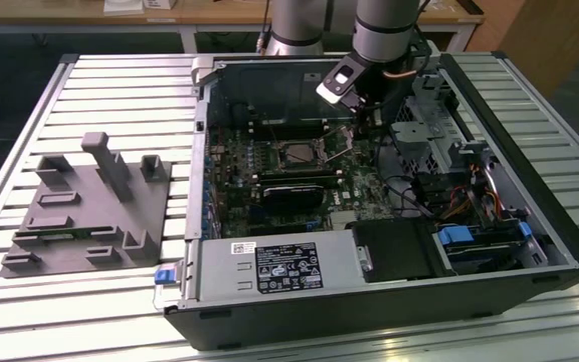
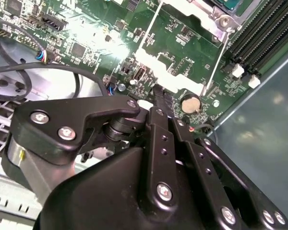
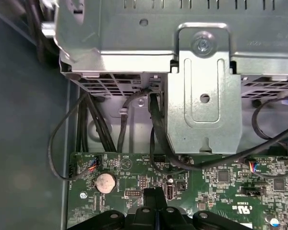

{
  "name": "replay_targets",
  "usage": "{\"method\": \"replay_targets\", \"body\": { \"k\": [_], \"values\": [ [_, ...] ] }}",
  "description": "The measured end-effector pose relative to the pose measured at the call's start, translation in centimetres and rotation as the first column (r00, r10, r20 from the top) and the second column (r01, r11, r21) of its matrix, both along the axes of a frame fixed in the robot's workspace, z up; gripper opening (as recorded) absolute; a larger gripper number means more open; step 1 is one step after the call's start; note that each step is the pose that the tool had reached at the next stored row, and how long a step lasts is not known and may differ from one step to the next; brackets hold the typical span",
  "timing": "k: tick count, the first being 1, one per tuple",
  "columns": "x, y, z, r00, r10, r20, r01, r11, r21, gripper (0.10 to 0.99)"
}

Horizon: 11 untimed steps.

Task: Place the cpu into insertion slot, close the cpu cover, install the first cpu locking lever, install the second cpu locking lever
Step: 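Close the cpu cover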

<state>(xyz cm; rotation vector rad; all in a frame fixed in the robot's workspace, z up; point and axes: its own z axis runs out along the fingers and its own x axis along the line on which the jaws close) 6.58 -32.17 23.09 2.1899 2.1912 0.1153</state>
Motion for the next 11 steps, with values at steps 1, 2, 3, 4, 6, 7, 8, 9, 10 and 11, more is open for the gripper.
{"method": "replay_targets", "body": {
  "k": [1,2,3,4,6,7,8,9,10,11],
  "values": [
    [0.0,0.0,-0.16,1.0,0.0,-0.001,0.0,1.0,0.0,0.106],
    [0.0,0.0,-0.27,1.0,0.0,-0.0016,0.0,1.0,0.0,0.106],
    [0.0,0.0,-0.27,1.0,0.0,-0.0019,0.0,1.0,0.0,0.106],
    [0.0,0.0,-0.27,1.0,0.0,-0.0019,0.0,1.0,0.0,0.106],
    [0.0,0.0,-0.27,1.0,0.0,-0.002,0.0,1.0,0.0,0.106],
    [0.0,0.0,-0.27,1.0,0.001,-0.0023,-0.001,1.0,0.0,0.106],
    [0.01,0.0,-0.29,1.0,0.001,-0.0091,-0.001,1.0,0.0,0.106],
    [0.03,0.0,-0.3,0.9998,0.001,-0.0215,-0.001,1.0,0.0,0.106],
    [0.04,0.0,-0.31,0.9994,0.001,-0.036,-0.001,1.0,0.0,0.106],
    [0.06,0.0,-0.32,0.9988,0.001,-0.0496,-0.001,1.0,0.0,0.106]
  ]
}}
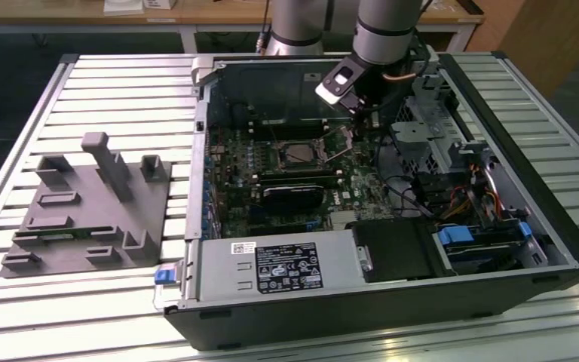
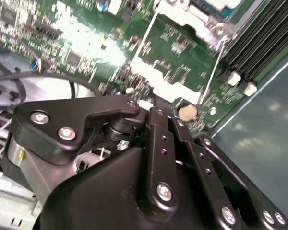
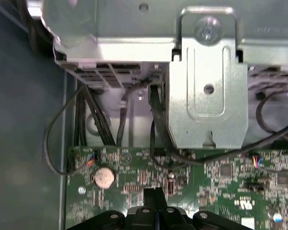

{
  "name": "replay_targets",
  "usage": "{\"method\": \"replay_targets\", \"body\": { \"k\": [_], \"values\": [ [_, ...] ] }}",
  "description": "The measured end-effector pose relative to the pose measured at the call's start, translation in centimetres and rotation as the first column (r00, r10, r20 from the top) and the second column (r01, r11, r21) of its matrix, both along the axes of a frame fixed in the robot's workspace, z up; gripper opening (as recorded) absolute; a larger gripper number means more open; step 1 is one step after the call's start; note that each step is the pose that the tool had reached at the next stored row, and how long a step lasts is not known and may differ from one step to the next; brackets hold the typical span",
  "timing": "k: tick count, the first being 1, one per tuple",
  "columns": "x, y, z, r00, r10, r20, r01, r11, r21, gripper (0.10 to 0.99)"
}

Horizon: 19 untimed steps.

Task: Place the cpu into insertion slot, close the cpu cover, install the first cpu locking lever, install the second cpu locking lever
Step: 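Close the cpu cover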

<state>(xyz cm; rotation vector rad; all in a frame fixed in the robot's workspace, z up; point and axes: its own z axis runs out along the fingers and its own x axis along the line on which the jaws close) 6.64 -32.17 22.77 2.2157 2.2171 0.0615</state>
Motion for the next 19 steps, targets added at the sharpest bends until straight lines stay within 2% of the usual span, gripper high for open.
{"method": "replay_targets", "body": {
  "k": [1,2,8,13,19],
  "values": [
    [0.01,0.0,0.0,1.0,0.0,-0.0063,0.0,1.0,0.0,0.106],
    [0.01,0.0,0.01,1.0,0.0,-0.0081,0.0,1.0,0.0,0.106],
    [0.0,0.0,0.03,1.0,0.0,-0.0083,0.0,1.0,0.0,0.106],
    [-0.11,0.0,0.59,1.0,0.0,-0.0076,0.0,1.0,0.001,0.106],
    [-0.6,0.0,1.23,1.0,0.0,-0.003,0.0,1.0,0.003,0.106]
  ]
}}
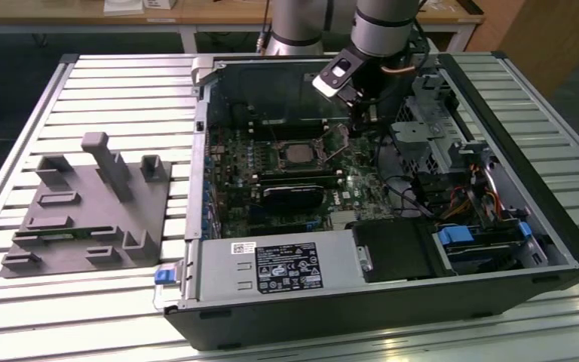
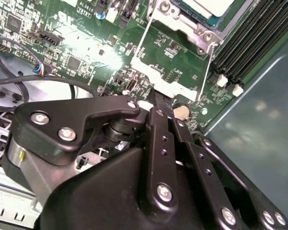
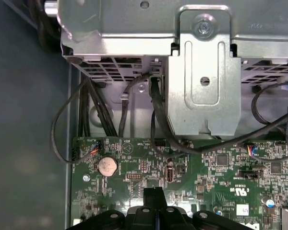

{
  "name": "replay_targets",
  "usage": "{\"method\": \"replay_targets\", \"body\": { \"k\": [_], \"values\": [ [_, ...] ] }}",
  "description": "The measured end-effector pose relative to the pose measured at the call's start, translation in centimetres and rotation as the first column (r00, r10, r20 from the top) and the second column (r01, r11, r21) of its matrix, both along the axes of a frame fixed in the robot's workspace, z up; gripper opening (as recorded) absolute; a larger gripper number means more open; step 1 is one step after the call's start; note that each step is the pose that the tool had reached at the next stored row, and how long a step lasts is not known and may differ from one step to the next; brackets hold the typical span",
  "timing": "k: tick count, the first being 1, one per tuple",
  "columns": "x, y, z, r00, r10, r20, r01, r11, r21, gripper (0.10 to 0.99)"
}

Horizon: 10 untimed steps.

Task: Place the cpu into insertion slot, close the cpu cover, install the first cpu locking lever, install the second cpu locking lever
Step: 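Close the cpu cover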

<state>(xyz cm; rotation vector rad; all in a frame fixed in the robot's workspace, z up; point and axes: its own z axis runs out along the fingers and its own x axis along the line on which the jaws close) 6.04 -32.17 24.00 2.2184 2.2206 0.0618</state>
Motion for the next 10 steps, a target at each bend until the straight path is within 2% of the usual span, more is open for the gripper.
{"method": "replay_targets", "body": {
  "k": [5,10],
  "values": [
    [-1.02,-0.01,0.17,1.0,0.0,0.0071,0.0,1.0,0.001,0.106],
    [-2.54,0.0,0.2,0.9999,0.0,0.0165,0.0,1.0,0.002,0.106]
  ]
}}
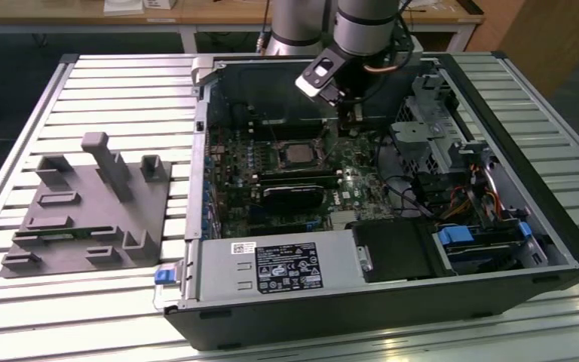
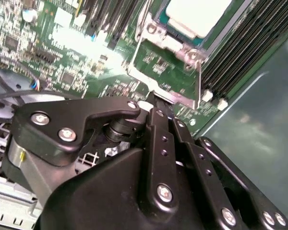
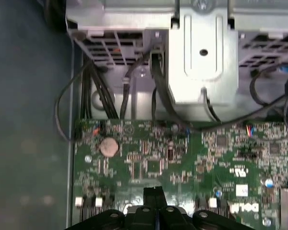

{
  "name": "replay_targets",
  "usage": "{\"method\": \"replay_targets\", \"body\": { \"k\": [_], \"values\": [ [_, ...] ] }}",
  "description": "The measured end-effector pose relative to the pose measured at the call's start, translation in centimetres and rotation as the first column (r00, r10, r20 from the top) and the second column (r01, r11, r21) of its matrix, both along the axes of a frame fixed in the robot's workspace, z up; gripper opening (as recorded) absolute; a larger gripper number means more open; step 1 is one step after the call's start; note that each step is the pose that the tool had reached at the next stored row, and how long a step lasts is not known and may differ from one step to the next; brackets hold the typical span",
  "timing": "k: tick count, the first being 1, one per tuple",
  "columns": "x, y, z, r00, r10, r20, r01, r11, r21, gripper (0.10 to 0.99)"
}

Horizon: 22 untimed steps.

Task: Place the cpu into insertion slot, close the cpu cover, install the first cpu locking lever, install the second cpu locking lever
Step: 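Close the cpu cover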

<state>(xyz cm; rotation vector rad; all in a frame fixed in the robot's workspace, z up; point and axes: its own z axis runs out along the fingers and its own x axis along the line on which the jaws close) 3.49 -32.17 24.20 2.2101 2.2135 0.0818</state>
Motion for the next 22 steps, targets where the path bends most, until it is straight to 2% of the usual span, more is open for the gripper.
{"method": "replay_targets", "body": {
  "k": [6,8,16,22],
  "values": [
    [-1.77,0.0,0.0,0.9999,0.0,0.0103,0.0,1.0,0.0,0.106],
    [-2.29,0.0,-0.01,0.9999,0.0,0.0124,0.0,1.0,0.0,0.106],
    [-3.77,0.0,-0.01,0.9999,0.0,0.0129,0.0,1.0,0.001,0.106],
    [-5.53,-0.05,-0.38,0.9999,0.0,0.013,0.0,1.0,0.001,0.106]
  ]
}}
